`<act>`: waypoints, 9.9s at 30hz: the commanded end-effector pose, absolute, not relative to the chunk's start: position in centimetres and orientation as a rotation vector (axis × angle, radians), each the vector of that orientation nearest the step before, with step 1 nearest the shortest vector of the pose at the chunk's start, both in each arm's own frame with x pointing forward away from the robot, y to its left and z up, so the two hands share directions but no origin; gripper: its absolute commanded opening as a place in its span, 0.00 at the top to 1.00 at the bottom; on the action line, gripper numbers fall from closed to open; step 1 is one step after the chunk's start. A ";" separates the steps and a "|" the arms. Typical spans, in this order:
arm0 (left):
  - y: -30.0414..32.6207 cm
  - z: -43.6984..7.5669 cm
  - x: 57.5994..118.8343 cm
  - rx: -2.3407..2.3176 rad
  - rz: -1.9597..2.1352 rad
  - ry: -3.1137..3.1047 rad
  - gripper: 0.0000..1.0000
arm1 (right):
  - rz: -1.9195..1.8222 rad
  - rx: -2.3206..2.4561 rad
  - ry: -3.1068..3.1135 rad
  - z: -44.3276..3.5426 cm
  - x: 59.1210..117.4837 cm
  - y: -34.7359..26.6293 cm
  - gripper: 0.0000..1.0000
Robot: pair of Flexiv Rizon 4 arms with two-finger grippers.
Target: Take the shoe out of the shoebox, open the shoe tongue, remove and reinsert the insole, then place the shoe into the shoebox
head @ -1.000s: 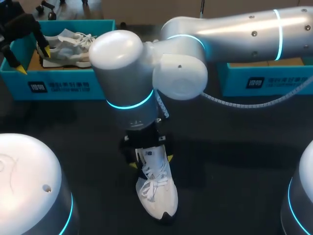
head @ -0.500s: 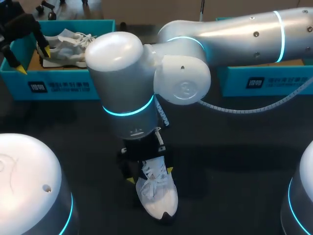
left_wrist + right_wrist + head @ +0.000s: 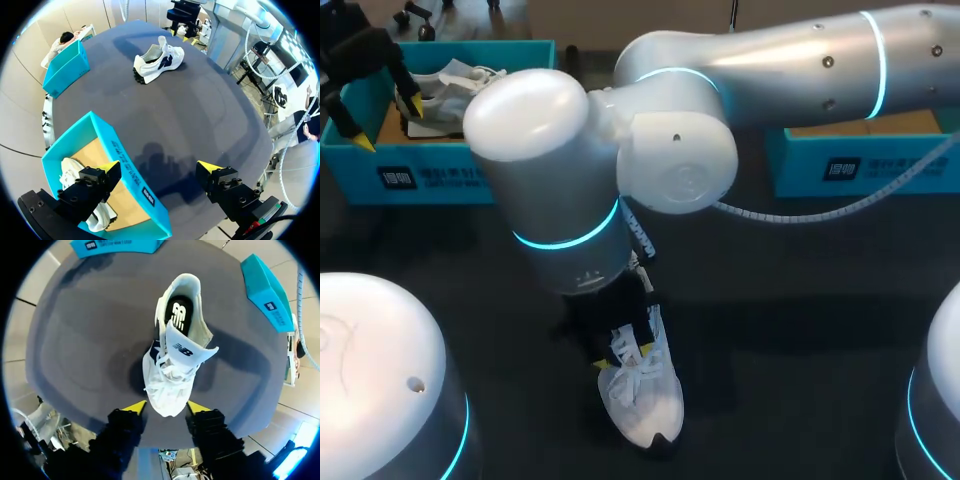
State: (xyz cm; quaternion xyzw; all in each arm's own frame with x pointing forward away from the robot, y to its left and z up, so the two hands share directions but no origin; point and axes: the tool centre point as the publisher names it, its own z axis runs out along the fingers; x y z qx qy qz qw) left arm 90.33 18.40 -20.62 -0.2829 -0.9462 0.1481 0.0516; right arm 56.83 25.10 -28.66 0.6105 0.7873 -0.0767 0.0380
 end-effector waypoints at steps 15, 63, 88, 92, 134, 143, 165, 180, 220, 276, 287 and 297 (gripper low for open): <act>18.4 -20.6 90.4 -0.862 0.447 -2.877 0.00 | -0.098 2.138 2.070 -30.4 61.4 23.7 0.71; 18.4 -20.6 90.4 -0.862 0.447 -2.877 0.00 | 0.029 1.641 2.529 -29.0 67.8 23.6 0.69; 18.4 -20.6 90.4 -0.862 0.447 -2.877 0.00 | 0.231 0.389 2.979 -27.6 70.4 23.5 0.00; 18.4 -20.6 90.4 -0.862 0.447 -2.877 0.00 | 0.097 0.215 3.000 -27.7 72.1 25.2 0.00; 18.4 -20.6 90.4 -0.862 0.447 -2.877 0.00 | -0.040 -0.192 2.948 -35.7 79.0 25.1 0.00; 18.4 -20.6 90.4 -0.862 0.447 -2.877 0.00 | -0.043 -0.224 2.957 -37.3 79.4 25.3 0.00; 18.4 -20.6 90.4 -0.862 0.447 -2.877 0.00 | -0.056 -0.233 3.037 -39.2 79.2 24.8 0.28; 18.4 -20.6 90.4 -0.862 0.447 -2.877 0.00 | -0.037 -0.234 3.030 -39.0 78.3 24.5 1.00; 18.4 -20.6 90.4 -0.862 0.447 -2.877 0.00 | -0.297 -0.124 2.900 -24.5 82.6 17.0 1.00; 18.4 -20.6 90.4 -0.862 0.447 -2.877 0.00 | -0.516 -0.233 2.851 -8.1 106.5 -14.9 1.00; 18.4 -20.6 90.4 -0.862 0.447 -2.877 0.00 | -0.470 -0.179 2.972 -9.8 110.0 -22.3 1.00; 18.4 -20.6 90.4 -0.862 0.447 -2.877 0.00 | -0.470 -0.179 2.972 -9.8 110.0 -22.3 1.00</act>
